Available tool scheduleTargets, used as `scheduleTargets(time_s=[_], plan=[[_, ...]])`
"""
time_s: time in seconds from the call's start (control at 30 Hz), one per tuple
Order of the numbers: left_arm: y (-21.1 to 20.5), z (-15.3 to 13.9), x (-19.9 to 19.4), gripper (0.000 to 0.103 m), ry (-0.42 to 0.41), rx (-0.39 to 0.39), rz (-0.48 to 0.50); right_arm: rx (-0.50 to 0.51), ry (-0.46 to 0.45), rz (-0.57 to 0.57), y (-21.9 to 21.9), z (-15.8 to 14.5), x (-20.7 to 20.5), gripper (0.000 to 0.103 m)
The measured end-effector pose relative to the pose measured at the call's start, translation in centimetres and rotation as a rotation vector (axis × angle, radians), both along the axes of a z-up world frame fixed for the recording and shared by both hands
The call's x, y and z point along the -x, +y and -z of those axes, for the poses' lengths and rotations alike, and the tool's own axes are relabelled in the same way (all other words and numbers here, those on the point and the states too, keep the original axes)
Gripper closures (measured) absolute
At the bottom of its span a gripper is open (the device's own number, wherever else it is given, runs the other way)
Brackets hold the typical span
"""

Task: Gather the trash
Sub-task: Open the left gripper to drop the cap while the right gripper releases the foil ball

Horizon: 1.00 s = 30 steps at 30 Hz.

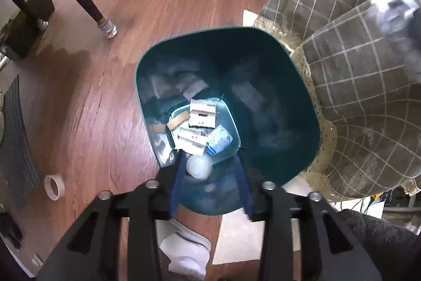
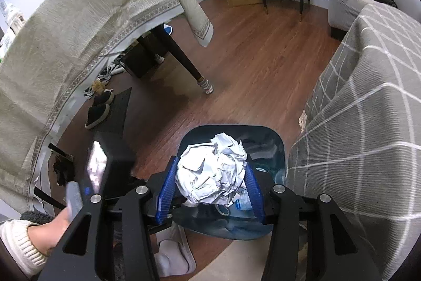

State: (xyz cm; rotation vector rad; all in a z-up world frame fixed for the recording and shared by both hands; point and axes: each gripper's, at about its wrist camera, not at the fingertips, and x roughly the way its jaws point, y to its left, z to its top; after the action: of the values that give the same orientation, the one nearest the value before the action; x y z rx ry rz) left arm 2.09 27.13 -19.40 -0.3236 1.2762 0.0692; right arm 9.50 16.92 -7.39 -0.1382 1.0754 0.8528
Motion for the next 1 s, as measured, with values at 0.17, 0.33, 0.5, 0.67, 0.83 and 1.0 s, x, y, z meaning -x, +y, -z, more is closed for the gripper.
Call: scheduleTargets(time_s=[0.17,0.33,0.5,0.67,0.83,1.0], plan=[[0.7,-2.7,0.6,0.054,-0.072,-0.039,-0.009,0.048,0.017,0.01,1.0,2.0,-0.1,0.053],[1.6,-6.0,1.5,0.056,-0.171,-0.073,-0.028,0.096,0.046,0.026,1.4,4.3,-0.7,0.053],[2.6,-8.6,2.4,0.057,-0.236,-0.079,-0.051,0.132,0.076,0.023,2.2,6.5,-0.6,0.053],[2.9,-10.5,2.8,0.064,-0.29,-0.095,-0.054,0.169,0.097,0.014,3.2,8.3,-0.6,0.053],[3.3,-12.0,3.2,0.072,-0.332,-0.094,-0.065,0.209,0.112,0.006,3.5,10.0,-0.3,0.053],[3.2,-14.9,3.9,0.075,-0.403,-0.085,-0.071,0.241,0.122,-0.009,3.8,11.3,0.1,0.053]])
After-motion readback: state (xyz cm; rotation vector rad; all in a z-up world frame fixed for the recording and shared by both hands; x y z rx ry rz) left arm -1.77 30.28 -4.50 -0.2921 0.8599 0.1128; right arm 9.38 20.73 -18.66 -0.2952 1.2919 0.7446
